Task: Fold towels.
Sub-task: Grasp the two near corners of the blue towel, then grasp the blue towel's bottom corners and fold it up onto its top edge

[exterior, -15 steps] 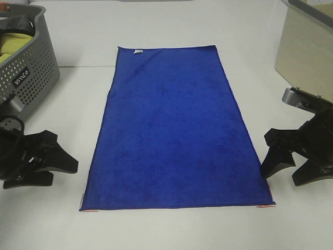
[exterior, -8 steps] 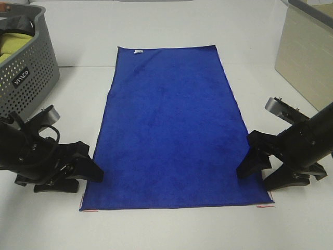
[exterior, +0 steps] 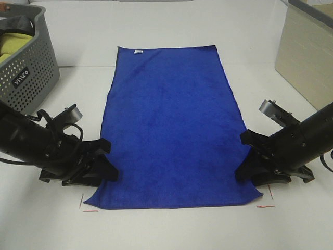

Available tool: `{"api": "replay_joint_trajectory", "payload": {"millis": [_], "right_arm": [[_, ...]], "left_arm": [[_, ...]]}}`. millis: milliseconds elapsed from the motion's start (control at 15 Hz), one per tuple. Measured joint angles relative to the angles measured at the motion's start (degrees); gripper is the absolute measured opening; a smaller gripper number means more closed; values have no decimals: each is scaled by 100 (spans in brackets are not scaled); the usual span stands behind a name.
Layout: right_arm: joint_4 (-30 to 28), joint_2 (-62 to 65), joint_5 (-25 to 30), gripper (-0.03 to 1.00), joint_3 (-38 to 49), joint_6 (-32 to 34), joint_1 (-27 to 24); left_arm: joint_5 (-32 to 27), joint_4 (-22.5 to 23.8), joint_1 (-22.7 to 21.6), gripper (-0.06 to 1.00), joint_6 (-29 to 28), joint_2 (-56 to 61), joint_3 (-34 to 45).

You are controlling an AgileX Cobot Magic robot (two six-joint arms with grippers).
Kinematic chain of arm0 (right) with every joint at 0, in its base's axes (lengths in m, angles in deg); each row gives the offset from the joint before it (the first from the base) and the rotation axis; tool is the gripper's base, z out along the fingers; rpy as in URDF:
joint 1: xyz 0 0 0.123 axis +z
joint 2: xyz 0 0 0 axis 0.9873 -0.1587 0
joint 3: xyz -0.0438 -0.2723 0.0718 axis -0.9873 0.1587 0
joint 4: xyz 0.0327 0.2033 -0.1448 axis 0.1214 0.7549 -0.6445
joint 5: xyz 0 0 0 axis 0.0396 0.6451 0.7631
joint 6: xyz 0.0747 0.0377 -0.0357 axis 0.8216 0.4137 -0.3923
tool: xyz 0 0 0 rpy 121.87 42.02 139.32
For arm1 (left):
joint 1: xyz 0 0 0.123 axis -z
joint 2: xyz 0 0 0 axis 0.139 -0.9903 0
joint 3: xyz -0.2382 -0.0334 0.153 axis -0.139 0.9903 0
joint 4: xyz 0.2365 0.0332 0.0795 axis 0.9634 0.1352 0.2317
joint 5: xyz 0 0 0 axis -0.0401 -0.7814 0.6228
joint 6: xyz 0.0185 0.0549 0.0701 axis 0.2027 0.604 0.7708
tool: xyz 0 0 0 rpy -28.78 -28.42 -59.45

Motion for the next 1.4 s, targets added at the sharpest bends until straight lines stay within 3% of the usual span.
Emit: {"api": "replay_joint_trajectory", "payload": {"millis": [133, 200, 333, 533, 733, 1067, 1267, 1400], "right_arm": [[-69, -57, -97, 4, 0, 17, 0], [-92, -57, -109, 0, 0, 97, 0], [-218, -23, -115, 0, 0, 344, 0], [-1049, 390, -138, 0, 6, 1049, 0], [-1656, 1014, 286, 0, 201, 1662, 0], [-1753, 2011, 350, 0, 1404, 1765, 0], [-1753, 2229, 395, 0, 1432, 1765, 0], [-1788, 2240, 470, 0, 940, 1765, 0]], "left_arm": [[115, 0, 11, 8, -17, -23, 0], [120, 0, 11, 1, -23, -23, 0], [29, 143, 11, 0, -103, -6, 0], [-40, 934, 11, 0, -693, 470, 6], [-63, 1450, 11, 0, -1306, 1071, 309], [-132, 1495, 11, 0, -1444, 2206, 1558], [-166, 1450, 11, 0, -1576, 2567, 1656], [-138, 1450, 11, 0, -1748, 2573, 1358]]}}
